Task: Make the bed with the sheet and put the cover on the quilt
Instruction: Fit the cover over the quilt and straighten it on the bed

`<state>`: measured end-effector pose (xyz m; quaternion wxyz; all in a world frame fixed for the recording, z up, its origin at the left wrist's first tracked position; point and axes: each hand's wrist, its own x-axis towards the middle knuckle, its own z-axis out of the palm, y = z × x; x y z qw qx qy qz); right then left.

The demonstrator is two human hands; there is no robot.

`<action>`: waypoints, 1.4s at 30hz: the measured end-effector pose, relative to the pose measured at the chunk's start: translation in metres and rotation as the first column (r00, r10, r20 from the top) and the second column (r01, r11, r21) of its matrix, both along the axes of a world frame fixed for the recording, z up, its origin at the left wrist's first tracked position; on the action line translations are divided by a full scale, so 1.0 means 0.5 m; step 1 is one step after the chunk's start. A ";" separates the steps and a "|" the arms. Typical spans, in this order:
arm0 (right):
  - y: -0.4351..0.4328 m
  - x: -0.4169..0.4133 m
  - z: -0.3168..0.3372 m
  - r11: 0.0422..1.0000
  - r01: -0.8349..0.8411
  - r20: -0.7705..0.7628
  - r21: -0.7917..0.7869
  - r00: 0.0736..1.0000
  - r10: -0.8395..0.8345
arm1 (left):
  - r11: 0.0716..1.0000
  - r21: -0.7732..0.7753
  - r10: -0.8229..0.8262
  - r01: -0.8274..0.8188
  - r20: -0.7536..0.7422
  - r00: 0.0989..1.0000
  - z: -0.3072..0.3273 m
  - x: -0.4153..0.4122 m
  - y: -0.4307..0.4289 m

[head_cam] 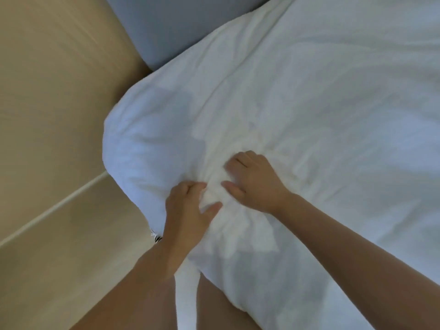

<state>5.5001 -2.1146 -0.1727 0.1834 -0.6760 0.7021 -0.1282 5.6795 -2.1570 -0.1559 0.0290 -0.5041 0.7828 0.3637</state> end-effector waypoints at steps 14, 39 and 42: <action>0.172 0.046 0.031 0.999 -0.007 -0.188 -0.032 0.982 0.001 | 0.995 -0.008 -0.097 0.097 -0.089 0.991 -0.014 0.050 0.147; 0.529 0.026 0.070 0.988 -0.086 -0.311 0.128 0.943 0.122 | 0.975 -0.074 0.193 -0.209 -0.181 0.964 -0.041 0.051 0.429; 0.534 -0.002 0.037 0.987 -0.102 -0.310 0.125 0.941 0.136 | 0.974 -0.137 0.151 -0.182 -0.214 0.965 -0.031 0.012 0.482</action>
